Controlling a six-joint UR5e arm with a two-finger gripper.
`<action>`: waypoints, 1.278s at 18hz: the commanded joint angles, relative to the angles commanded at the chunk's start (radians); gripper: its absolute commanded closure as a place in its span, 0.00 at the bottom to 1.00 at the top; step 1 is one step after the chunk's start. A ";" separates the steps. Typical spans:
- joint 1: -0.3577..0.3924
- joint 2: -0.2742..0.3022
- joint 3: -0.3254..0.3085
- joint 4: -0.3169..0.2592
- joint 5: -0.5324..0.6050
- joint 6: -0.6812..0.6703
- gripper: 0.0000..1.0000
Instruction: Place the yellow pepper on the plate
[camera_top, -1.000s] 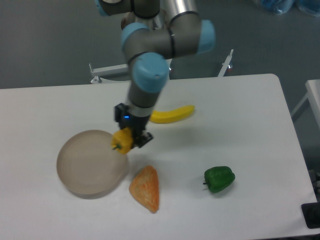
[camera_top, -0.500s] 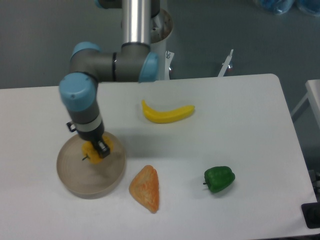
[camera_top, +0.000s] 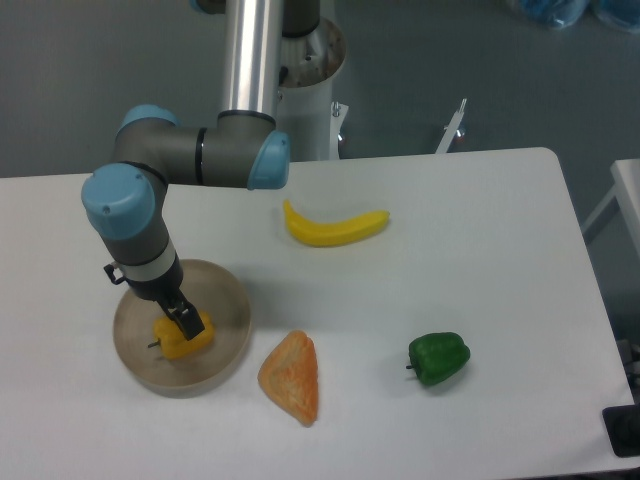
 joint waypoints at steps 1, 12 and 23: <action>0.014 0.009 0.014 -0.005 0.002 0.002 0.00; 0.389 0.066 0.098 -0.190 -0.043 0.313 0.00; 0.551 0.029 0.209 -0.382 -0.110 0.564 0.00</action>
